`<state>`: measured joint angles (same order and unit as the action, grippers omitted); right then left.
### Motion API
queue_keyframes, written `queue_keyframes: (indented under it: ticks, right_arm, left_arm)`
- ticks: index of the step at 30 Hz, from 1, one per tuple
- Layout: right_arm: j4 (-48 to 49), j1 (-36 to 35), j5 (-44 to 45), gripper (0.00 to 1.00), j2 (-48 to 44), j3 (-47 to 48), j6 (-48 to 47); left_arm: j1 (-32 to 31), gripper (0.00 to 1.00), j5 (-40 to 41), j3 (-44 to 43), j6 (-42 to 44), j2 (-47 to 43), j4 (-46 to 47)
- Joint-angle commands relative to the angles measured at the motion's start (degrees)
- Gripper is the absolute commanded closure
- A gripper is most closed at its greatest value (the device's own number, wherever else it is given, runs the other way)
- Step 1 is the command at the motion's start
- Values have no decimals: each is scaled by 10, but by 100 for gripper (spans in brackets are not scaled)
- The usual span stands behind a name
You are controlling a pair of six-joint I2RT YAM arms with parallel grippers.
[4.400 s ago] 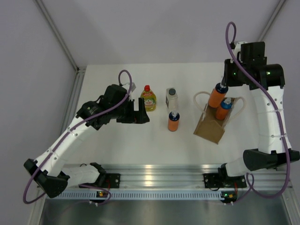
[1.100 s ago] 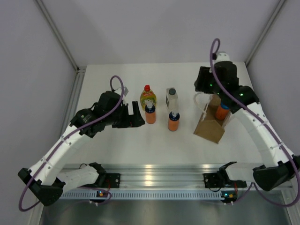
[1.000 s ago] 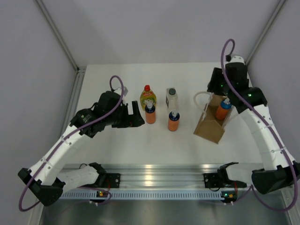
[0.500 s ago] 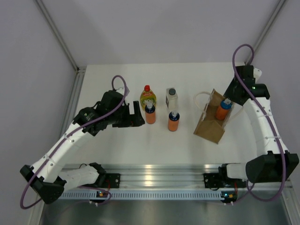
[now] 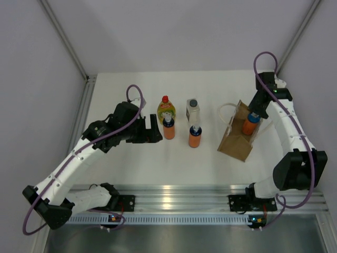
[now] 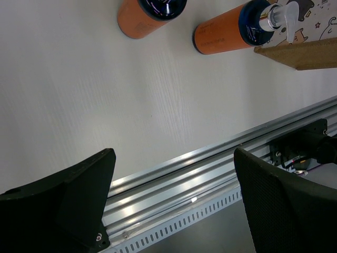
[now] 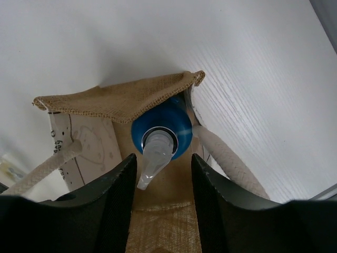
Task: Take the personal care products out of the canvas bag
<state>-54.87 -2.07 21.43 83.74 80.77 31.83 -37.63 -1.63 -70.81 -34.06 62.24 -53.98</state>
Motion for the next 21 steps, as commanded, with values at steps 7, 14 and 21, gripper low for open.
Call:
queue_keyframes:
  ticks: [7,14,21]
  right_arm:
    - [20,8,23,66,12,21,17]
    - [28,9,24,70,15,6,15]
    - [38,9,17,74,26,3,1]
  left_arm:
    - [-3,2,0,-2,15,-15,13]
    - [-3,2,2,3,14,-19,12]
    - [-3,2,1,0,15,-17,12]
